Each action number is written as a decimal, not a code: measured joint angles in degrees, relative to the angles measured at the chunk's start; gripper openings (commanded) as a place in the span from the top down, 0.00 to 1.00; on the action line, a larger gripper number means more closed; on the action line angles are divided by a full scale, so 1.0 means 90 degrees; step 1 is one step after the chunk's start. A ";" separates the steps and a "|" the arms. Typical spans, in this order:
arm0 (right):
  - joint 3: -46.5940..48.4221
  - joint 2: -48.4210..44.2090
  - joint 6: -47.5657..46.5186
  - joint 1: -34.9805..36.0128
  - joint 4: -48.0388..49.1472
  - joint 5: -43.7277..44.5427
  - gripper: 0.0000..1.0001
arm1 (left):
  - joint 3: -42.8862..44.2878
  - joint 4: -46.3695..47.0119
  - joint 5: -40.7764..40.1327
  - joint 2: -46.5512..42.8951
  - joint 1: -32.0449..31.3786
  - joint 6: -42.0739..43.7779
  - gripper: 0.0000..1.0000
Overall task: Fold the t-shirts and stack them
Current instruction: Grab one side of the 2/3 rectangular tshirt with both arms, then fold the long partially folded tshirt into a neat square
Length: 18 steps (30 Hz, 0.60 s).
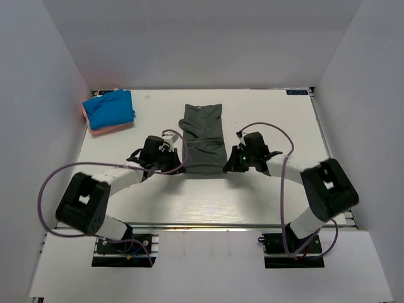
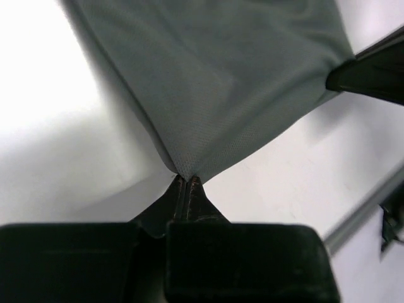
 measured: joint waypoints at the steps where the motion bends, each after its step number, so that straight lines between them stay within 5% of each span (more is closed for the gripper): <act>1: -0.0160 -0.0313 0.0010 0.0034 -0.0097 -0.0044 1.00 | -0.0155 -0.0029 0.0068 -0.0308 -0.0044 -0.0063 1.00; 12: -0.1192 -0.3636 0.0323 0.0522 -0.1430 -0.0355 1.00 | -0.0746 -0.1297 0.0464 -0.3711 -0.0415 -0.0384 1.00; 18: -0.0661 -0.4308 0.0291 0.0627 -0.2067 -0.0350 1.00 | -0.0420 -0.1576 0.0461 -0.4075 -0.0430 -0.0413 1.00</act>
